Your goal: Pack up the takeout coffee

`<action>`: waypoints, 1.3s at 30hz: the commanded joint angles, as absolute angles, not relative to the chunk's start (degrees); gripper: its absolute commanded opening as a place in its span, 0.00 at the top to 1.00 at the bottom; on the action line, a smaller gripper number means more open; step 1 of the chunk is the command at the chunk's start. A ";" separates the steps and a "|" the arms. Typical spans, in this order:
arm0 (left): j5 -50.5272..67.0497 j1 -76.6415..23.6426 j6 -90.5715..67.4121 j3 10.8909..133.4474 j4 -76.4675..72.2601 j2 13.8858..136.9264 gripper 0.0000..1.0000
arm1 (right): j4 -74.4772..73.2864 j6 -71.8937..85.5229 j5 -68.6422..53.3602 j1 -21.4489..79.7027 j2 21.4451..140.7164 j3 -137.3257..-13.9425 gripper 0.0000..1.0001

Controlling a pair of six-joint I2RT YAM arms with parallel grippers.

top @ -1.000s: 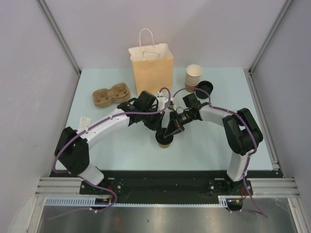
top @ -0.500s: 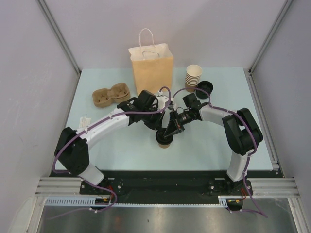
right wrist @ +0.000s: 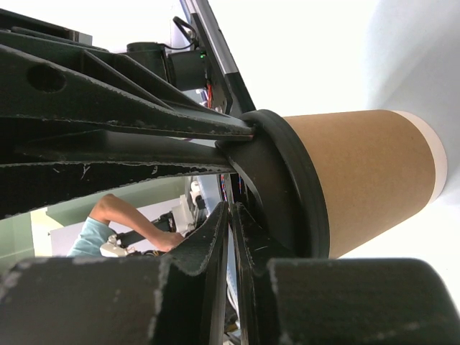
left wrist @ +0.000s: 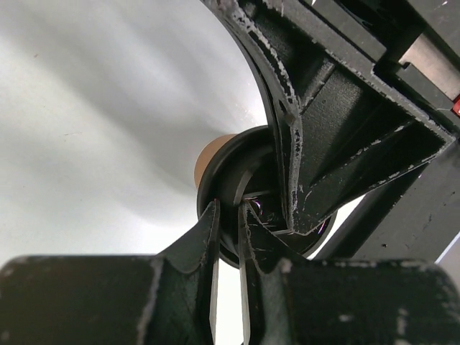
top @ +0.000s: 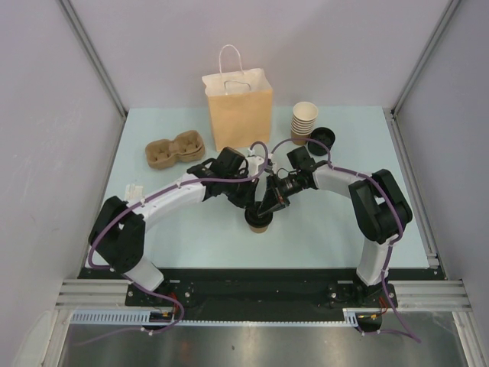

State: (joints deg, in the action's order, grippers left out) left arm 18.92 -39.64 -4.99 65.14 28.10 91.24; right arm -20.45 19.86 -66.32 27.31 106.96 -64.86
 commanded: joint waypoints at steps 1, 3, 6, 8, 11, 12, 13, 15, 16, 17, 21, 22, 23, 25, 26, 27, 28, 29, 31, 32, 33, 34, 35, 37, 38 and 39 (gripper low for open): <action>16.35 -39.81 -4.31 60.65 29.71 97.03 0.87 | -23.64 15.12 -53.88 27.51 110.30 -63.28 0.87; 16.00 -39.81 -4.31 60.82 30.06 97.29 0.87 | -23.55 15.03 -53.96 27.60 110.30 -63.28 0.87; 15.56 -39.81 -4.04 61.96 30.32 96.42 0.84 | -23.29 15.29 -54.14 27.60 110.21 -63.28 0.87; 15.64 -39.73 -3.87 62.84 31.02 95.80 0.80 | -23.38 15.21 -54.23 27.60 109.95 -63.28 0.87; 15.91 -39.20 -3.69 65.21 31.81 93.44 0.75 | -22.94 15.38 -54.32 27.69 109.60 -63.28 0.87; 16.26 -39.11 -3.43 66.43 31.90 92.64 0.71 | -22.85 15.47 -54.40 27.69 109.43 -63.28 0.87; 16.61 -38.94 -3.43 67.05 31.90 90.98 0.70 | -22.59 15.56 -54.49 27.69 109.34 -63.28 0.87; 17.40 -38.94 -3.34 68.72 31.82 89.31 0.65 | -22.41 15.64 -54.67 27.69 108.81 -63.28 0.87; 17.84 -38.85 -3.34 69.25 31.90 87.82 0.63 | -22.06 15.64 -54.67 27.69 108.63 -63.28 0.87; 18.71 -38.76 -3.43 69.69 31.90 87.11 0.61 | -21.80 15.64 -54.75 27.69 108.37 -63.28 0.87; 20.03 -37.71 -4.13 71.28 31.99 84.20 0.54 | -21.01 16.26 -55.72 27.86 107.23 -63.28 0.86; 20.39 -37.36 -4.30 71.28 31.73 83.68 0.53 | -20.74 16.52 -56.16 27.86 106.97 -63.28 0.86; 21.61 -37.01 -4.31 71.19 31.73 82.63 0.52 | -20.57 16.70 -56.42 27.95 106.79 -63.37 0.86; 22.58 -35.86 -4.13 70.67 31.73 81.74 0.48 | -21.35 16.26 -56.86 28.12 106.44 -64.33 0.85; 23.28 -35.51 -4.13 70.40 31.64 80.87 0.46 | -21.62 16.17 -57.04 28.21 106.17 -64.77 0.85; 24.34 -34.72 -3.96 69.70 31.64 80.51 0.42 | -21.97 16.00 -57.30 28.21 106.08 -65.21 0.84; 24.69 -34.37 -3.87 69.26 31.38 80.16 0.41 | -22.06 16.00 -57.91 28.30 105.74 -66.08 0.84; 24.70 -34.19 -3.61 68.74 31.38 79.81 0.39 | -22.15 16.00 -58.09 28.39 105.56 -66.53 0.83; 24.87 -34.01 -3.43 68.47 31.81 79.80 0.37 | -22.32 16.00 -58.88 28.39 105.21 -67.93 0.82; 24.87 -33.84 -3.43 67.94 31.90 79.89 0.37 | -22.59 15.82 -59.15 28.39 104.86 -68.37 0.81; 24.87 -33.75 -3.43 67.68 31.90 79.81 0.37 | -22.85 15.82 -59.41 28.48 104.68 -68.90 0.81; 24.96 -33.75 -3.51 67.41 31.73 79.89 0.36 | -23.11 15.39 -59.50 28.39 104.16 -69.43 0.80; 25.22 -33.75 -3.60 66.80 31.55 79.81 0.35 | -23.46 15.12 -59.50 28.39 103.80 -70.56 0.80; 25.58 -33.75 -3.78 66.45 31.29 79.80 0.35 | -25.30 14.59 -59.77 28.39 103.27 -71.45 0.80; 25.75 -33.84 -3.95 66.01 31.20 79.80 0.34 | -27.14 13.81 -59.77 28.39 102.40 -72.15 0.80; 25.84 -33.84 -4.13 65.74 30.77 79.72 0.34 | -27.94 13.36 -59.24 28.30 101.61 -72.33 0.80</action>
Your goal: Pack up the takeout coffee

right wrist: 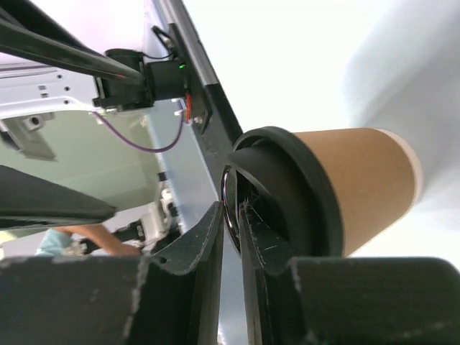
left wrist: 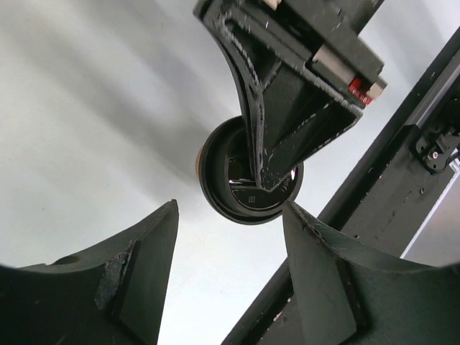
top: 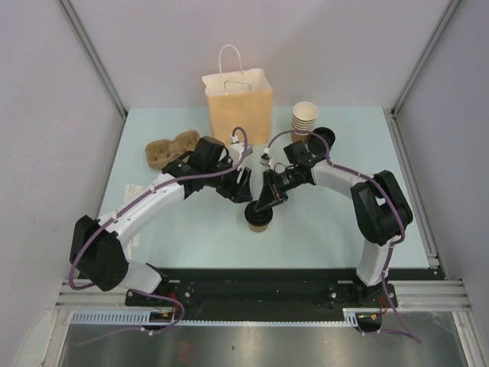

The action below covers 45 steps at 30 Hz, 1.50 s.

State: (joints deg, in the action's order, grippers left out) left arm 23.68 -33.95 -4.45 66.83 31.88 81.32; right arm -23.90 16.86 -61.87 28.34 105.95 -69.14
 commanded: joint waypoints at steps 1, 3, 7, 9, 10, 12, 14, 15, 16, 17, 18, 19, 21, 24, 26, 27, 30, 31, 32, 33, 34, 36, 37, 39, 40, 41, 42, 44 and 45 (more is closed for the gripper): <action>25.93 -33.75 -4.39 65.39 30.50 79.72 0.34 | -28.91 12.84 -58.72 28.21 99.95 -72.25 0.80; 26.19 -33.84 -4.74 64.95 29.71 79.28 0.34 | -32.86 10.64 -56.36 28.04 98.27 -72.33 0.80; 25.76 -34.01 -5.01 64.07 28.30 79.45 0.33 | -38.92 7.21 -52.83 27.86 94.84 -71.81 0.80; 25.49 -34.28 -5.01 64.16 28.04 79.80 0.34 | -40.16 6.33 -50.47 27.77 93.61 -71.63 0.78; 25.49 -34.28 -5.01 64.25 27.95 80.41 0.34 | -41.30 6.15 -49.58 27.77 93.52 -71.46 0.78; 25.23 -34.37 -5.01 64.34 27.95 80.86 0.34 | -42.45 5.19 -45.82 27.77 93.43 -71.02 0.78; 25.40 -34.37 -4.92 64.60 28.12 81.65 0.34 | -43.33 4.92 -43.17 27.77 93.60 -70.32 0.78; 25.49 -34.45 -4.92 64.69 28.12 81.82 0.34 | -43.50 5.01 -42.89 27.77 93.60 -69.62 0.76; 25.58 -34.37 -4.83 64.51 28.12 81.91 0.34 | -43.33 4.92 -42.80 27.86 93.52 -68.30 0.74; 25.66 -34.37 -4.83 64.34 27.78 81.91 0.34 | -42.98 5.10 -43.06 27.86 93.60 -67.42 0.73; 25.84 -34.37 -4.92 64.16 27.51 81.74 0.34 | -42.54 5.27 -43.07 27.86 93.52 -66.72 0.73; 26.01 -34.45 -5.10 63.55 27.34 81.74 0.34 | -41.84 5.19 -42.72 28.12 93.52 -65.66 0.73; 26.54 -34.37 -5.62 62.93 26.37 81.39 0.34 | -41.57 4.57 -42.19 28.13 94.04 -65.48 0.73; 26.46 -34.28 -6.15 62.14 25.93 81.21 0.34 | -40.78 4.13 -41.66 28.21 95.62 -65.48 0.75; 26.37 -34.10 -6.33 61.70 25.58 81.04 0.34 | -39.73 4.39 -42.01 28.13 96.85 -65.48 0.76; 26.54 -34.01 -6.42 61.61 25.49 81.04 0.34 | -39.38 4.48 -42.27 28.04 97.29 -65.48 0.76; 26.89 -33.58 -6.77 61.17 25.31 81.12 0.35 | -37.80 4.57 -42.36 27.69 98.26 -65.83 0.76; 26.81 -33.40 -6.85 61.00 25.31 81.04 0.34 | -37.36 4.57 -42.28 27.51 98.44 -66.00 0.76; 26.89 -33.14 -6.94 60.82 25.05 80.95 0.34 | -37.18 4.57 -42.28 27.34 99.05 -66.18 0.76; 26.81 -33.05 -6.94 60.65 24.87 81.03 0.34 | -37.00 4.57 -42.28 27.25 99.31 -66.79 0.76; 26.89 -32.79 -7.12 60.56 24.87 81.12 0.35 | -36.74 4.57 -42.36 27.16 99.58 -67.14 0.76; 26.90 -32.52 -7.38 60.56 24.87 81.12 0.34 | -36.30 4.92 -42.45 27.07 100.46 -68.28 0.77; 27.16 -32.35 -7.47 60.47 24.87 81.12 0.34 | -36.12 5.01 -42.45 26.98 100.89 -68.64 0.77; 27.07 -32.26 -7.56 60.38 24.61 80.95 0.35 | -35.77 5.27 -42.63 26.98 101.86 -69.52 0.77; 27.07 -32.08 -7.73 60.03 24.35 80.77 0.34 | -35.51 5.45 -42.63 26.98 102.13 -70.39 0.77; 26.90 -31.99 -7.82 59.77 24.00 80.42 0.34 | -35.33 5.36 -42.54 26.98 102.48 -70.75 0.76; 26.81 -31.99 -8.08 59.50 23.65 80.16 0.34 | -35.07 5.36 -42.54 26.90 103.18 -71.10 0.77; 26.72 -31.82 -8.17 58.80 23.12 79.55 0.34 | -34.89 5.36 -42.36 26.81 103.88 -72.42 0.76; 26.63 -31.82 -8.17 58.71 22.94 79.54 0.34 | -34.72 5.36 -42.36 26.72 104.58 -72.94 0.77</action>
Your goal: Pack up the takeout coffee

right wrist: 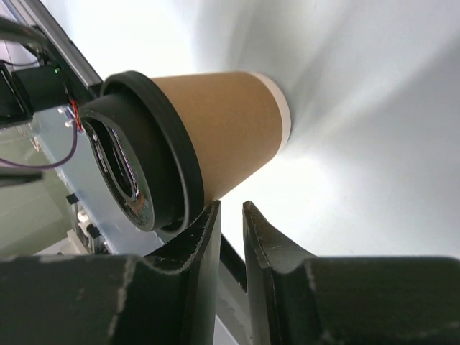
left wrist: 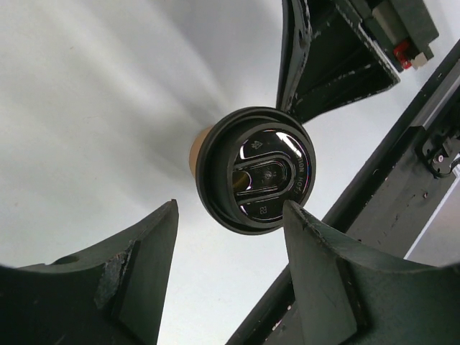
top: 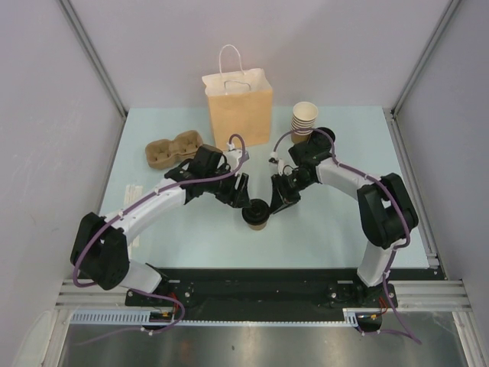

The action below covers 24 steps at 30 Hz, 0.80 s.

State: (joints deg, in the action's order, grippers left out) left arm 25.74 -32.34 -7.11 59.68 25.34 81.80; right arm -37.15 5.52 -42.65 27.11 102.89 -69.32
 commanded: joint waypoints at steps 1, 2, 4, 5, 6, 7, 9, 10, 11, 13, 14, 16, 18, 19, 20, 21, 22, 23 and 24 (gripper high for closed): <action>26.72 -31.73 -8.26 58.54 22.94 79.37 0.34 | -34.63 5.45 -42.45 26.63 105.11 -73.73 0.77; 26.46 -31.73 -8.26 58.54 22.94 79.28 0.34 | -34.63 5.45 -42.45 26.63 105.38 -74.35 0.77; 26.46 -31.64 -8.35 58.36 22.68 79.10 0.34 | -34.10 5.80 -42.63 26.63 106.43 -75.66 0.76; 26.37 -31.64 -8.44 58.36 22.59 79.01 0.34 | -34.01 5.97 -42.71 26.63 106.78 -76.11 0.77; 26.37 -31.55 -8.44 58.19 22.59 78.93 0.34 | -33.58 6.24 -42.80 26.63 107.31 -76.46 0.77; 26.19 -31.64 -8.44 58.18 22.33 78.84 0.34 | -33.40 6.41 -42.98 26.63 107.92 -77.25 0.76; 26.28 -31.64 -8.53 58.10 22.15 78.84 0.34 | -33.31 6.33 -42.89 26.54 108.72 -78.04 0.76; 26.37 -31.64 -8.53 58.10 22.15 78.84 0.34 | -33.40 6.24 -42.54 26.54 109.33 -78.31 0.76; 26.37 -31.55 -8.61 58.18 21.97 78.92 0.34 | -33.31 5.98 -42.54 26.46 109.60 -78.83 0.76; 26.28 -31.64 -8.61 58.10 21.88 79.01 0.34 | -33.40 5.89 -42.37 26.11 110.21 -79.45 0.76; 26.11 -31.64 -8.61 58.18 21.71 79.10 0.34 | -33.31 5.89 -42.19 26.02 110.39 -80.15 0.76; 25.75 -31.64 -8.79 58.45 21.62 79.45 0.34 | -33.48 5.89 -42.01 25.49 110.57 -80.77 0.76; 25.58 -31.73 -8.88 58.88 21.62 79.89 0.36 | -34.45 5.36 -41.92 24.88 110.22 -81.56 0.76; 25.40 -31.82 -8.96 58.97 21.71 80.41 0.36 | -34.80 5.01 -41.66 24.18 110.04 -81.56 0.76; 25.23 -31.90 -8.79 59.15 21.71 80.59 0.37 | -35.67 4.75 -41.57 23.73 109.17 -81.65 0.76; 24.88 -32.25 -8.79 59.50 21.97 80.77 0.37 | -36.21 4.22 -41.31 23.30 108.81 -81.65 0.76; 24.35 -32.43 -8.62 59.68 22.15 80.95 0.38 | -36.82 3.87 -41.40 22.94 108.20 -81.65 0.76; 24.26 -32.61 -8.27 59.85 22.24 81.38 0.38 | -37.87 3.69 -41.40 22.24 107.58 -81.65 0.76; 24.00 -33.04 -8.17 60.11 22.32 81.65 0.39 | -38.49 3.26 -41.40 22.15 106.53 -81.65 0.76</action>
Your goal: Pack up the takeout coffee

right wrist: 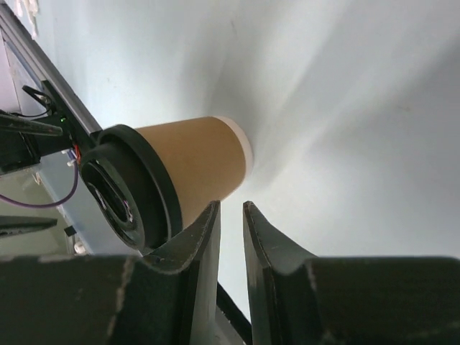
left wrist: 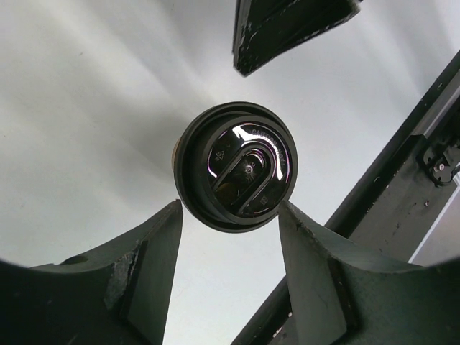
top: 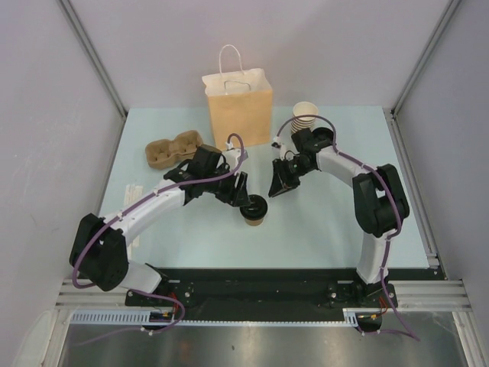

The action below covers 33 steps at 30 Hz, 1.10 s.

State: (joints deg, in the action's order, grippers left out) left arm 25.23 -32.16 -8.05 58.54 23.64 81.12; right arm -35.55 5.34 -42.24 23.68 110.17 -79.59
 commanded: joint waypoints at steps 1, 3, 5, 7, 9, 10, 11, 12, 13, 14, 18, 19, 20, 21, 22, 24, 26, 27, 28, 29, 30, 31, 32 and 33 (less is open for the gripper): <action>23.56 -33.31 -8.09 60.29 22.32 81.74 0.39 | -38.93 3.08 -41.40 21.97 105.91 -81.65 0.76; 22.24 -34.01 -7.65 60.90 22.76 82.44 0.39 | -40.60 2.99 -41.57 22.32 104.16 -81.65 0.75; 21.19 -34.63 -6.95 61.35 22.94 82.88 0.39 | -41.22 3.51 -41.40 22.85 103.01 -81.48 0.75; 21.18 -35.50 -6.24 62.22 22.94 83.06 0.40 | -41.22 4.21 -41.48 23.64 101.61 -81.47 0.73; 21.35 -36.29 -4.67 63.01 23.03 82.79 0.41 | -41.31 4.74 -41.40 24.43 100.99 -81.47 0.73; 21.62 -36.39 -4.05 63.28 22.94 82.62 0.41 | -41.31 5.01 -41.31 24.69 100.64 -81.39 0.73; 21.62 -36.56 -2.56 63.54 22.94 82.36 0.41 | -41.74 5.27 -41.22 24.70 100.55 -81.39 0.73; 21.27 -36.74 -1.68 63.89 22.42 81.48 0.41 | -41.92 5.36 -41.13 24.87 100.63 -81.39 0.73; 21.01 -36.83 -0.10 64.33 22.41 81.30 0.40 | -42.27 5.45 -41.13 24.87 100.72 -81.30 0.73; 20.66 -36.91 2.35 65.64 22.93 81.04 0.39 | -42.88 5.54 -41.31 24.87 100.72 -81.21 0.73; 22.31 -37.35 11.06 69.08 24.87 81.65 0.35 | -43.24 6.06 -41.31 24.87 100.72 -81.04 0.73; 23.11 -37.35 14.82 69.08 24.79 81.48 0.35 | -43.24 6.24 -41.31 24.87 100.81 -81.04 0.73; 23.72 -37.44 16.25 68.30 23.92 81.21 0.35 | -43.16 6.41 -41.31 24.87 100.98 -81.04 0.73; 24.34 -37.35 17.48 67.68 23.38 81.04 0.35 | -42.98 7.03 -41.83 24.79 101.16 -80.95 0.73; 26.17 -37.35 19.67 67.24 23.12 80.86 0.35 | -42.89 7.29 -42.18 24.87 101.25 -80.95 0.73; 27.24 -37.35 20.74 65.92 22.15 80.95 0.35 | -42.63 7.91 -42.80 24.96 101.34 -80.86 0.73; 29.17 -37.44 21.71 63.82 19.27 80.77 0.36 | -42.19 8.09 -42.71 25.05 101.42 -80.77 0.73; 29.79 -37.44 21.71 63.11 18.12 80.86 0.36 | -42.10 8.26 -42.80 25.05 101.60 -80.60 0.73; 30.23 -37.44 22.41 62.67 17.15 81.03 0.36 | -42.10 8.35 -42.98 25.05 101.78 -80.68 0.73; 30.32 -37.44 22.85 62.06 16.09 81.56 0.37 | -42.10 8.44 -43.15 25.22 101.95 -80.60 0.73; 30.50 -37.44 23.55 61.88 15.74 81.82 0.37 | -42.01 8.52 -43.07 25.22 102.30 -80.60 0.73; 30.59 -37.44 24.86 61.70 15.38 82.09 0.37 | -42.10 8.53 -42.98 25.49 102.48 -80.60 0.73; 30.59 -37.44 25.39 61.26 14.51 82.26 0.37 | -42.01 8.61 -42.72 25.58 102.57 -80.68 0.73; 30.85 -37.44 26.01 61.17 14.24 82.70 0.37 | -42.10 8.70 -42.54 26.01 102.74 -80.60 0.72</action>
State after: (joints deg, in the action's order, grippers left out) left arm 27.62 -37.17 20.80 61.87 19.44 82.50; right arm -42.57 7.88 -41.85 25.08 102.06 -79.64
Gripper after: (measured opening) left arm 0.633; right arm 0.273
